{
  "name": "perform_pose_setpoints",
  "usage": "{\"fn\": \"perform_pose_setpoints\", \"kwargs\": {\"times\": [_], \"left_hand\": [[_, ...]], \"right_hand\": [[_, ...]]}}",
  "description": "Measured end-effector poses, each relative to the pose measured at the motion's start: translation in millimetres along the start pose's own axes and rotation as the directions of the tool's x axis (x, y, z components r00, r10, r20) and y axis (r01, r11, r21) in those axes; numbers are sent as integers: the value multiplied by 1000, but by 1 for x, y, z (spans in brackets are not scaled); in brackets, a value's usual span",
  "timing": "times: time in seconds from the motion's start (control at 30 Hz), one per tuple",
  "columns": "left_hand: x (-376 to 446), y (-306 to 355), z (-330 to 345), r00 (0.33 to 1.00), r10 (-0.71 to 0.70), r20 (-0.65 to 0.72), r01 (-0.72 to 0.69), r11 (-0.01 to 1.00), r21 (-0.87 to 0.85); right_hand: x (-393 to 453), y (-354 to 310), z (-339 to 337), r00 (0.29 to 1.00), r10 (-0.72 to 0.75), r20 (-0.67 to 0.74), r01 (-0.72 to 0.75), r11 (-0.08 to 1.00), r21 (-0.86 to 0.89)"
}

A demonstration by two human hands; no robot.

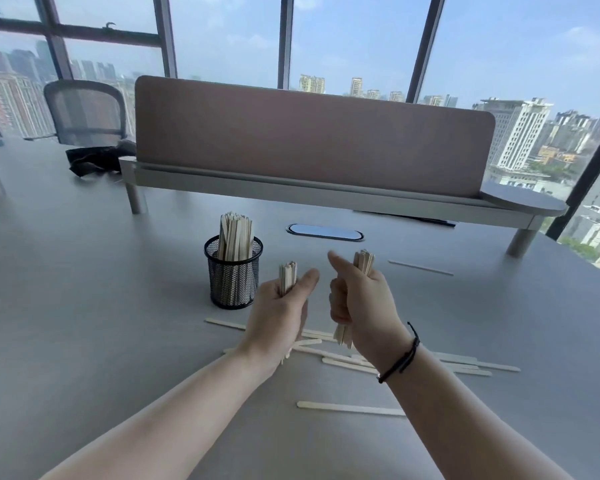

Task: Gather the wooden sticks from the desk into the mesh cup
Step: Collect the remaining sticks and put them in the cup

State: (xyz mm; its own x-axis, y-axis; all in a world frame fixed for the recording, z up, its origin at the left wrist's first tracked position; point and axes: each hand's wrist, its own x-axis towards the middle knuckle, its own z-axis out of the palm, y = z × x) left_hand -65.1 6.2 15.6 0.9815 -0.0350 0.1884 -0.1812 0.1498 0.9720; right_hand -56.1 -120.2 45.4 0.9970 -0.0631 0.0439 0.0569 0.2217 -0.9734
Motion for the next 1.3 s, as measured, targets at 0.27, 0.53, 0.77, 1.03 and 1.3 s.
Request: {"fn": "perform_pose_setpoints", "kwargs": {"times": [0.27,0.53,0.77,1.03,1.3], "left_hand": [[40,77,-39,966,177,-187,-200,973,-112],[92,95,-90,862,256,-438,-195,964,180],[107,59,-103,883,209,-421,-45,929,368],[110,39,-97,925,143,-353,10,917,399],[106,36,-98,979,150,-138,-31,777,629]], "right_hand": [[27,-30,65,986,21,165,-59,971,234],[75,-44,136,995,-99,-6,99,985,139],[97,-11,148,974,-225,-26,221,969,-111],[99,4,142,896,-430,-111,384,876,-293],[97,17,127,875,-437,209,469,657,-590]]}}
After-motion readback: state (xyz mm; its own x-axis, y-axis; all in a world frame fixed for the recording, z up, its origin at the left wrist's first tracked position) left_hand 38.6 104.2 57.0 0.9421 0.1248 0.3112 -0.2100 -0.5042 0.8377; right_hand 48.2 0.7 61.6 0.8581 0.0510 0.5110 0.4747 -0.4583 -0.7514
